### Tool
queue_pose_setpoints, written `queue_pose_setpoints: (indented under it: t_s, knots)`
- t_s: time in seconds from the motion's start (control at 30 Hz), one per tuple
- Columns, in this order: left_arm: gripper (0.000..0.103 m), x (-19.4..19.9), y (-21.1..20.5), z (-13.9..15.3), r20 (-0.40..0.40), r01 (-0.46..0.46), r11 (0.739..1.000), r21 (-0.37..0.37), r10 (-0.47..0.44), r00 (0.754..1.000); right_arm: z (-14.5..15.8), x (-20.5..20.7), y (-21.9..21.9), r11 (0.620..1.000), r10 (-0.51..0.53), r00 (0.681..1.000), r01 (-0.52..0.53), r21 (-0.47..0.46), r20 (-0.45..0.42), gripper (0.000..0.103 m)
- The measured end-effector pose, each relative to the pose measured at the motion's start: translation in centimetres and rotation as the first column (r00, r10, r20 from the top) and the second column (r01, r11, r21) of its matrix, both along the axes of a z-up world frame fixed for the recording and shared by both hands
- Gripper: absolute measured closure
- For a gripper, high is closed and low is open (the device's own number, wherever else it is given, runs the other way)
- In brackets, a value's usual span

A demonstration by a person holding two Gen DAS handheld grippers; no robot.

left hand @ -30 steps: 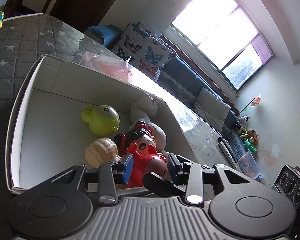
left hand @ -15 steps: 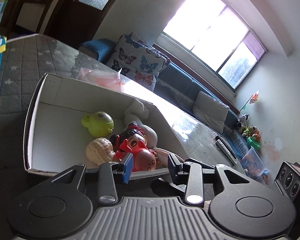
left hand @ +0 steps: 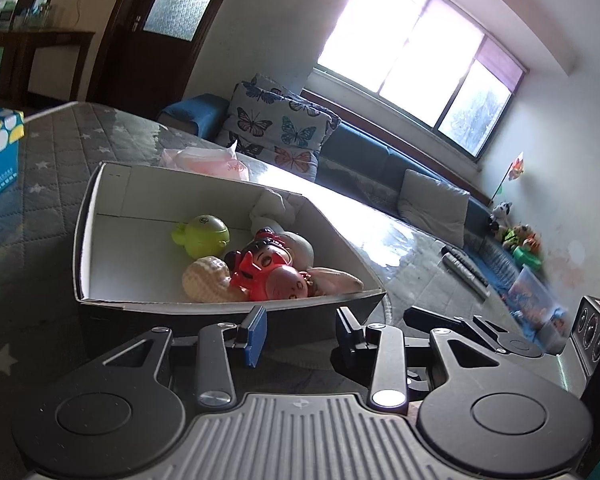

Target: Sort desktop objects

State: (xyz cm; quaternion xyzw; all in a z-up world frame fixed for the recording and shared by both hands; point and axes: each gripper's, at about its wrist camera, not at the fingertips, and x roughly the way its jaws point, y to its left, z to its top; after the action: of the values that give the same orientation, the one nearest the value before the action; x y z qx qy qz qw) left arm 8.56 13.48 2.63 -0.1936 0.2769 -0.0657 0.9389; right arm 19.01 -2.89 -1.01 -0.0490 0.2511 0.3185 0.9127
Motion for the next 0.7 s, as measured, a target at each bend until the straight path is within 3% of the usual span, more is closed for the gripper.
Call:
queue_pose_setpoints:
  t_s: [0.33,0.53,0.7]
  knots:
    - [0.062,-1.0,-2.2,-0.8,-0.047,-0.052,0.977,0.206,0.063,0.997,-2.0,-1.1,-1.1,0.997,-0.068,0.997,0.067,-0.026,-0.044,0.0]
    - [0.061,-1.3,-2.8,-1.7,-0.07,-0.062,0.965,0.254,0.083,0.994,-3.0,-1.2,-1.5,0.995,-0.092,0.993,0.09,-0.037,-0.079,0.0]
    - [0.061,-1.6,-3.6,-2.4,-0.086,-0.096,0.933,0.346,0.134,0.987,-3.6,-1.5,-1.6,0.994,-0.101,0.991,0.097,-0.049,-0.086,0.0]
